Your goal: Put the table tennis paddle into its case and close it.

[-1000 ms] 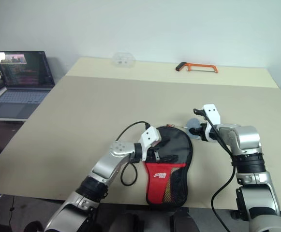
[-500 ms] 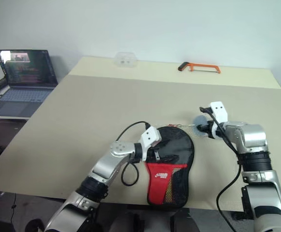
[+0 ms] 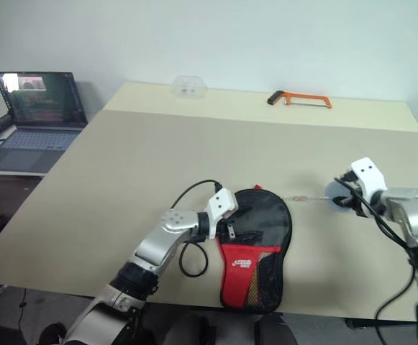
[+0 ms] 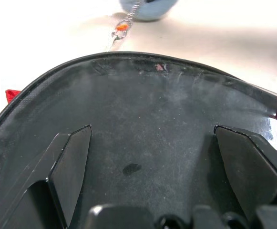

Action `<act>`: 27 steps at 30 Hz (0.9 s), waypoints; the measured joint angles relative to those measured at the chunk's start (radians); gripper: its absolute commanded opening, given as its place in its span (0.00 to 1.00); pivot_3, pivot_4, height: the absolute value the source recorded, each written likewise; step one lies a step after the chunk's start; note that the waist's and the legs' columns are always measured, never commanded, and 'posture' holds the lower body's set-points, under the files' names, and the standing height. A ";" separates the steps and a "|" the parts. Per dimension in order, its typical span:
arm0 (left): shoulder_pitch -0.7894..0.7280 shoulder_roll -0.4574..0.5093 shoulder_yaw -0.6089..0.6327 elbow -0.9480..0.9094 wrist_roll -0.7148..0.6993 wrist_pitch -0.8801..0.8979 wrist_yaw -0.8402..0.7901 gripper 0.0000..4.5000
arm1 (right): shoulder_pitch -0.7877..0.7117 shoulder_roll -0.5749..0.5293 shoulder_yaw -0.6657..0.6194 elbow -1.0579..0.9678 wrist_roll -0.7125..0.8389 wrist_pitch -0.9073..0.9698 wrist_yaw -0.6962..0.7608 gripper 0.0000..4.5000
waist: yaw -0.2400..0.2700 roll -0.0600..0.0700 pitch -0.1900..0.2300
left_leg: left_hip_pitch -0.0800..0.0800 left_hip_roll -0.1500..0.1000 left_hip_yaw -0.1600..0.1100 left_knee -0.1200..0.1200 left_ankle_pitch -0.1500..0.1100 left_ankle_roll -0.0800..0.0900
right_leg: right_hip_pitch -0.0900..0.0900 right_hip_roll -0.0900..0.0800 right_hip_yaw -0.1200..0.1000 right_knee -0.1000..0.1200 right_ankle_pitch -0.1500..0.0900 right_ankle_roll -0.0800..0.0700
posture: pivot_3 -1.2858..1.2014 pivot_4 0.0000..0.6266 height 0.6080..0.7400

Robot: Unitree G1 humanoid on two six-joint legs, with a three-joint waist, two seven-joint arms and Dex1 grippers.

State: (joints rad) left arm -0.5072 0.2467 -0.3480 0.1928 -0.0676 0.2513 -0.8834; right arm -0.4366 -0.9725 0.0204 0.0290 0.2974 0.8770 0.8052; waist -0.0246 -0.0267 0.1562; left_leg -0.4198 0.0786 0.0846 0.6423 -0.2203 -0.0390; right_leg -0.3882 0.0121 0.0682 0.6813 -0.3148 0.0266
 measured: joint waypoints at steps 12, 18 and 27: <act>-0.027 0.002 -0.014 0.042 0.015 -0.025 -0.004 1.00 | 0.421 -0.199 -0.189 -0.416 0.116 -0.236 0.358 0.13 | -0.003 -0.001 0.001 | 0.003 0.000 -0.002 0.002 0.000 0.000 | 0.004 0.000 -0.001 -0.001 0.000 0.007 | 0.52 0.24 1.00; -0.039 0.001 -0.020 0.058 0.021 -0.041 -0.012 1.00 | 0.582 -0.275 -0.177 -0.493 0.030 -0.311 0.390 0.13 | -0.002 -0.001 0.001 | 0.003 0.000 -0.002 0.002 0.000 0.000 | 0.004 0.000 0.000 -0.001 -0.001 0.007 | 0.52 0.24 1.00; -0.047 0.001 -0.027 0.068 0.025 -0.047 -0.020 1.00 | 0.755 -0.286 -0.211 -0.617 0.044 -0.383 0.489 0.13 | 0.000 -0.001 0.000 | 0.003 -0.001 -0.003 0.002 0.000 0.000 | 0.005 0.000 -0.001 -0.001 -0.001 0.007 | 0.52 0.24 1.00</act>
State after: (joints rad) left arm -0.5545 0.2476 -0.3753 0.2610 -0.0421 0.2046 -0.9035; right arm 0.3187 -1.2582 -0.1910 -0.5877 0.3418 0.4936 1.2945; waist -0.0249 -0.0280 0.1565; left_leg -0.4163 0.0780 0.0821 0.6445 -0.2203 -0.0390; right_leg -0.3830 0.0125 0.0671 0.6800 -0.3153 0.0334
